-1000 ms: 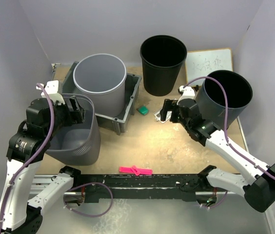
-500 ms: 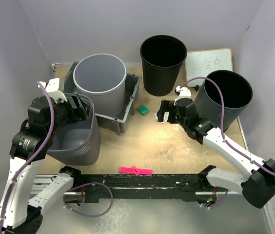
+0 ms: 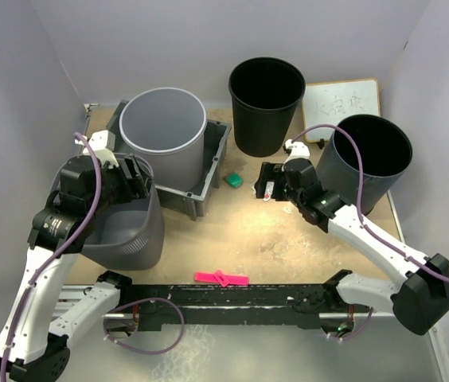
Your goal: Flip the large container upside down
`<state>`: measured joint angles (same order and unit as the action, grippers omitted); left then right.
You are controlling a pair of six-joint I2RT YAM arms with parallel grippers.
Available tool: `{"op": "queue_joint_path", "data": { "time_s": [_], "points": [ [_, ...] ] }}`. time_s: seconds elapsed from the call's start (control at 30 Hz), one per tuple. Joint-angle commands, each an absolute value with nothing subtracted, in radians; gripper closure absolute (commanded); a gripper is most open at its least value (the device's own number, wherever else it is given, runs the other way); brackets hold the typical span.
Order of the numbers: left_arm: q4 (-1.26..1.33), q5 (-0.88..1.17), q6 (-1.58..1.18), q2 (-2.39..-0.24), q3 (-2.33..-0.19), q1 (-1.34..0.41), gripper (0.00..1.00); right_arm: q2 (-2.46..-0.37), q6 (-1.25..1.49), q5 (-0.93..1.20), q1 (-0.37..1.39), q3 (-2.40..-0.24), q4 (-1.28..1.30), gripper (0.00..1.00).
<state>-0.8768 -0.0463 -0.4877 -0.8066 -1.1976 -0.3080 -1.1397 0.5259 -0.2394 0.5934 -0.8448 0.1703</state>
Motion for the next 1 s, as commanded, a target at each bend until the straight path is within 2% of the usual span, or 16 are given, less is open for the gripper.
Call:
{"op": "queue_joint_path", "data": {
  "time_s": [0.0, 0.43, 0.7, 0.9, 0.97],
  "points": [
    [-0.842, -0.024, -0.491, -0.799, -1.201, -0.308, 0.31, -1.162, 0.547, -0.219, 0.591, -0.896, 0.149, 0.00],
    [-0.824, -0.041, -0.463, -0.850, -1.224, -0.334, 0.32, -1.180, 0.554, -0.211, 0.591, -0.897, 0.153, 0.00],
    [-0.834, -0.198, -0.485, -0.886, -1.210, -0.465, 0.34, -1.180, 0.552, -0.218, 0.591, -0.896, 0.159, 0.00],
    [-0.857, -0.367, -0.534, -0.933, -1.211, -0.617, 0.49, -1.184, 0.550, -0.224, 0.590, -0.929, 0.169, 0.00],
    [-0.867, -0.434, -0.554, -0.946, -1.215, -0.661, 0.50, -1.184, 0.551, -0.225, 0.591, -0.930, 0.172, 0.00]
  ]
}}
